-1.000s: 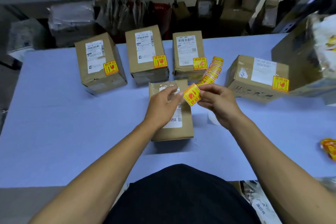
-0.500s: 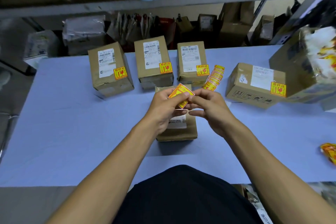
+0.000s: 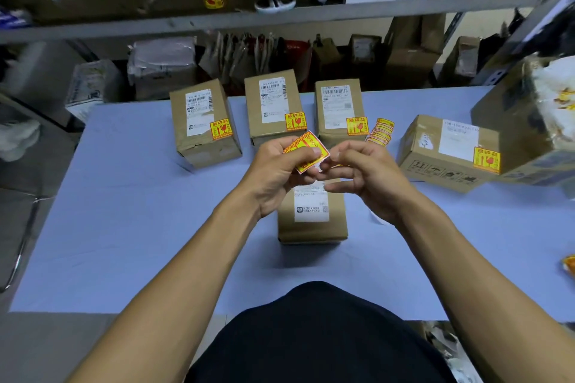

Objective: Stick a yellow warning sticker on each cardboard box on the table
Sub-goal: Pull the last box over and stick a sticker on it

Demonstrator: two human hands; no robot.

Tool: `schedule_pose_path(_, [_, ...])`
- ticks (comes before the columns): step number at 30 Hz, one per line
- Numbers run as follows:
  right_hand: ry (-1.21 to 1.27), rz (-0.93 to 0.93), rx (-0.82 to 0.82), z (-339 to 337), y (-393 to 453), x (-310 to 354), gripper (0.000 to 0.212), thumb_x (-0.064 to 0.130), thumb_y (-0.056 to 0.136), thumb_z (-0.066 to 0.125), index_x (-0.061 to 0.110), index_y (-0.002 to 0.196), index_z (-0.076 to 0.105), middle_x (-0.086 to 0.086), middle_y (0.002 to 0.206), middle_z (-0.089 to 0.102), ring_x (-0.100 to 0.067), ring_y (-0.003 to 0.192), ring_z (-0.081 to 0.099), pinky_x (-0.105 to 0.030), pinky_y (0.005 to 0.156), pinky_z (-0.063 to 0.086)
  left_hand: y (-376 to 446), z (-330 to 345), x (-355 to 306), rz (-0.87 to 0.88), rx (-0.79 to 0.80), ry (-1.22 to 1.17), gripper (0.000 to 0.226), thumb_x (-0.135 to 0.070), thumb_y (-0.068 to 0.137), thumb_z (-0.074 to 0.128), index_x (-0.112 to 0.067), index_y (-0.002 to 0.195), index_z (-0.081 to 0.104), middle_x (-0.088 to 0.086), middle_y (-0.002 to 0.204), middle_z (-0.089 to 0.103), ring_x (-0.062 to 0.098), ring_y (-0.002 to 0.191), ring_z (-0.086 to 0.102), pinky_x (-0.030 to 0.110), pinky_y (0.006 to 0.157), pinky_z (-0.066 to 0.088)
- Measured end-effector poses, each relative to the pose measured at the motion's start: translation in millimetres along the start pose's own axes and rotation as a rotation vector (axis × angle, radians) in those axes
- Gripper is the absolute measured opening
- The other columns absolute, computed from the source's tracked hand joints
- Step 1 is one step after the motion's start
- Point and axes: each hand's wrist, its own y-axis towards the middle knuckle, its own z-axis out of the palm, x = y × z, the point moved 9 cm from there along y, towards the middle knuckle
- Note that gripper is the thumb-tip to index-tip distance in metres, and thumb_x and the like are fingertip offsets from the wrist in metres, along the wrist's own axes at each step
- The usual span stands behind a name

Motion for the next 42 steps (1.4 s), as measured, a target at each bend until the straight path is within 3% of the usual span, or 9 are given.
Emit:
schedule_pose_path(12, [-0.164, -0.140, 0.032, 10.3, -3.4, 9.6, 0.026, 0.011, 0.092, 0.058, 0.025, 0.073, 0.070, -0.003, 0.077, 0.073, -0.015, 0.075, 0.071, -0.025, 0.064, 0.058, -3.5, -0.3, 1.5, -0.034, 0.054, -0.024, 0.007, -0.007, 0.088, 0.069, -0.010, 0.094, 0.066, 0.003, 0.068, 0.066, 0.009, 0.049, 0.058, 0.019, 0.045, 0.049])
schedule_pose_path(15, [-0.179, -0.183, -0.007, 7.4, -4.1, 12.0, 0.030, 0.006, 0.094, 0.056, 0.023, 0.073, 0.068, 0.000, 0.071, 0.069, -0.012, 0.070, 0.067, -0.022, 0.061, 0.054, -3.4, -4.7, 5.0, -0.018, -0.016, 0.049, 0.029, -0.018, 0.084, 0.078, -0.019, 0.108, 0.063, 0.003, 0.083, 0.075, 0.015, 0.063, 0.068, 0.029, 0.063, 0.060])
schedule_pose_path(18, [-0.201, -0.211, -0.043, 3.1, -4.9, 11.0, 0.028, 0.002, 0.095, 0.054, 0.018, 0.076, 0.065, 0.005, 0.066, 0.065, -0.010, 0.066, 0.061, -0.021, 0.060, 0.051, -4.4, -12.8, 3.5, 0.079, -0.135, 0.173, 0.045, -0.028, 0.076, 0.084, -0.026, 0.114, 0.060, -0.001, 0.105, 0.069, 0.013, 0.097, 0.066, 0.031, 0.082, 0.055])
schedule_pose_path(21, [-0.260, -0.241, -0.058, 1.5, -5.9, 11.1, 0.025, 0.003, 0.095, 0.056, 0.019, 0.076, 0.063, 0.009, 0.066, 0.064, -0.010, 0.065, 0.059, -0.023, 0.060, 0.050, -9.8, -10.5, -10.5, 0.267, -0.179, 0.351, 0.024, -0.028, 0.078, 0.083, -0.027, 0.097, 0.068, 0.000, 0.109, 0.064, 0.014, 0.107, 0.058, 0.030, 0.091, 0.048])
schedule_pose_path(25, [-0.305, -0.282, -0.036, 3.8, -8.6, 13.1, 0.021, 0.008, 0.092, 0.058, 0.021, 0.076, 0.063, 0.011, 0.067, 0.064, -0.008, 0.065, 0.059, -0.022, 0.060, 0.050, -15.5, -0.7, -16.9, 0.353, -0.086, 0.419, 0.001, -0.019, 0.086, 0.076, -0.018, 0.087, 0.075, 0.006, 0.096, 0.072, 0.012, 0.094, 0.065, 0.032, 0.088, 0.052])
schedule_pose_path(30, [-0.381, -0.337, -0.016, 3.3, -12.0, 15.2, 0.013, 0.013, 0.094, 0.059, 0.015, 0.082, 0.064, 0.014, 0.062, 0.058, -0.003, 0.060, 0.052, -0.022, 0.058, 0.048, -20.6, 6.5, -13.2, 0.360, -0.016, 0.295, 0.010, -0.014, 0.085, 0.076, -0.007, 0.091, 0.075, 0.003, 0.084, 0.076, 0.011, 0.082, 0.068, 0.026, 0.077, 0.054])
schedule_pose_path(35, [-0.427, -0.323, -0.040, -9.1, -16.6, 9.7, 0.014, 0.013, 0.097, 0.060, 0.006, 0.085, 0.061, 0.013, 0.064, 0.061, -0.004, 0.062, 0.053, -0.024, 0.060, 0.049, -16.7, 13.8, -3.8, 0.331, -0.014, 0.286, 0.003, -0.018, 0.086, 0.075, -0.017, 0.086, 0.078, 0.003, 0.084, 0.076, 0.013, 0.083, 0.069, 0.027, 0.076, 0.055])
schedule_pose_path(38, [-0.410, -0.287, -0.079, -19.4, -17.5, 2.8, 0.014, 0.009, 0.097, 0.058, 0.002, 0.085, 0.060, 0.005, 0.066, 0.061, -0.008, 0.060, 0.052, -0.023, 0.059, 0.049, -15.2, 20.6, 2.0, 0.303, -0.028, 0.276, 0.013, -0.015, 0.088, 0.070, -0.022, 0.080, 0.077, -0.006, 0.079, 0.075, 0.004, 0.078, 0.068, 0.016, 0.071, 0.051])
schedule_pose_path(42, [-0.417, -0.185, -0.201, -45.2, -16.6, -16.8, 0.013, 0.005, 0.095, 0.053, -0.001, 0.085, 0.058, -0.004, 0.064, 0.053, -0.005, 0.055, 0.050, -0.021, 0.058, 0.048, -5.2, 19.6, 24.1, 0.170, -0.149, 0.251, 0.027, -0.010, 0.092, 0.063, -0.023, 0.070, 0.071, -0.011, 0.070, 0.070, 0.003, 0.067, 0.066, 0.019, 0.065, 0.051])
